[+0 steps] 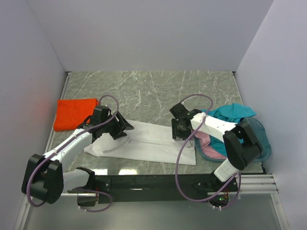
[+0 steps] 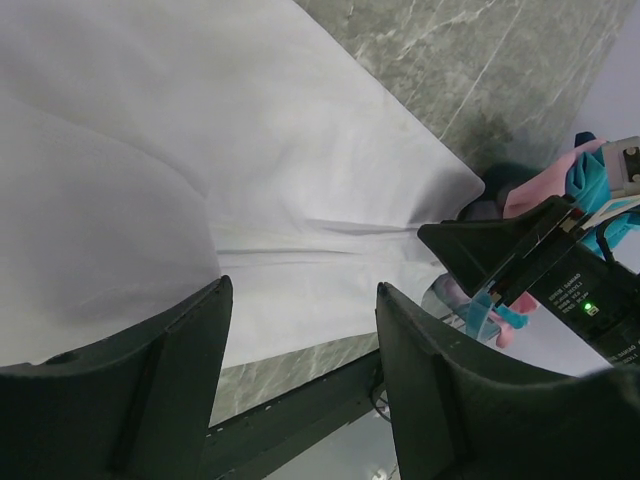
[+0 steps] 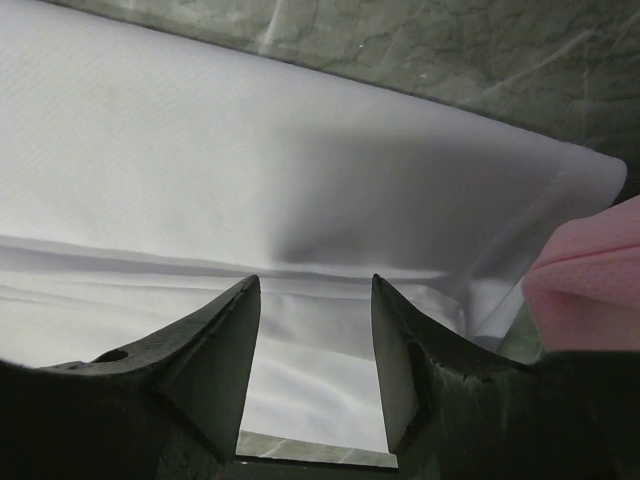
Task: Fold and stack the t-shirts
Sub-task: Fold the tshirt
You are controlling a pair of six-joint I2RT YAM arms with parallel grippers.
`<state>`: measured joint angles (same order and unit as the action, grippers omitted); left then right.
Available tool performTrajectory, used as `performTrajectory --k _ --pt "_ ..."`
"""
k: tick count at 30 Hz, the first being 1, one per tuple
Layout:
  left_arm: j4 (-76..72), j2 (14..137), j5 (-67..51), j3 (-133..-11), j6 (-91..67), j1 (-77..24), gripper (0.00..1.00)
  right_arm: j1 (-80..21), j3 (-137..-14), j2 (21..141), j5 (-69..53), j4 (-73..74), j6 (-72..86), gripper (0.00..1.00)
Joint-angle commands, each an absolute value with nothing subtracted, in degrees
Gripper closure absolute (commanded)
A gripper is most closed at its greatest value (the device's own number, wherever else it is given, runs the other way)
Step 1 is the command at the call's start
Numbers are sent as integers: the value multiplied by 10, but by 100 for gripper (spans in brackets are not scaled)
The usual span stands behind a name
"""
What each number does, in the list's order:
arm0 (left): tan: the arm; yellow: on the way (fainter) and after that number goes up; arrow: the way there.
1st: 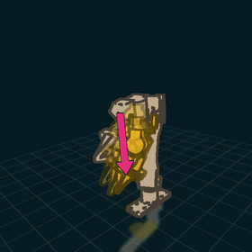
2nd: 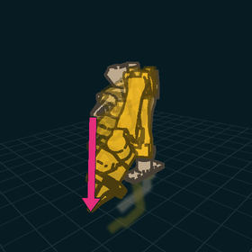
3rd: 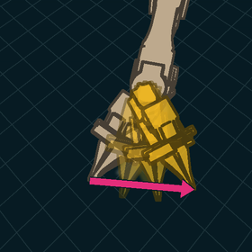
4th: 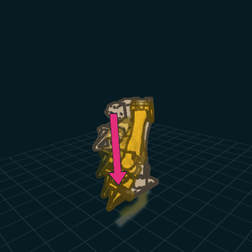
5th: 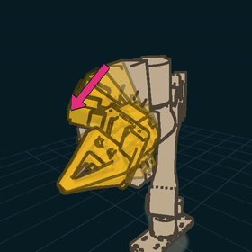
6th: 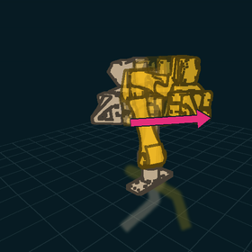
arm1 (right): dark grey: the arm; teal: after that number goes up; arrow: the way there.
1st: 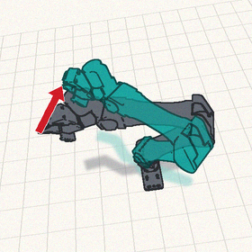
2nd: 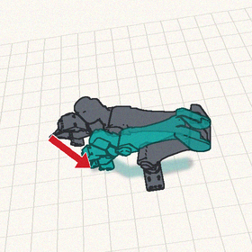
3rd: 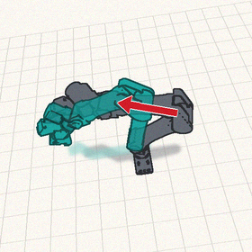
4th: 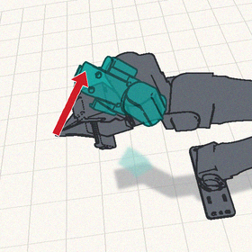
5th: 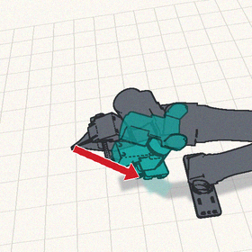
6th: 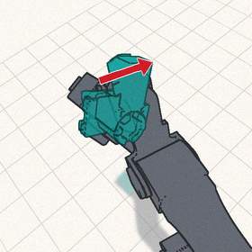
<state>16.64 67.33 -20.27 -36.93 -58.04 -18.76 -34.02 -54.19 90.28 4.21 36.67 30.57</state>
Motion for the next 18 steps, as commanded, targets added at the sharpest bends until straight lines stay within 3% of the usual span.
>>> performTrajectory --k 1,18 --pt "185 678 -207 -395 -560 -190 35 -331 -534 904 57 356 305 44" --pt "277 716 -201 -431 -477 -190 31 -331 -494 878 20 358 330 45"
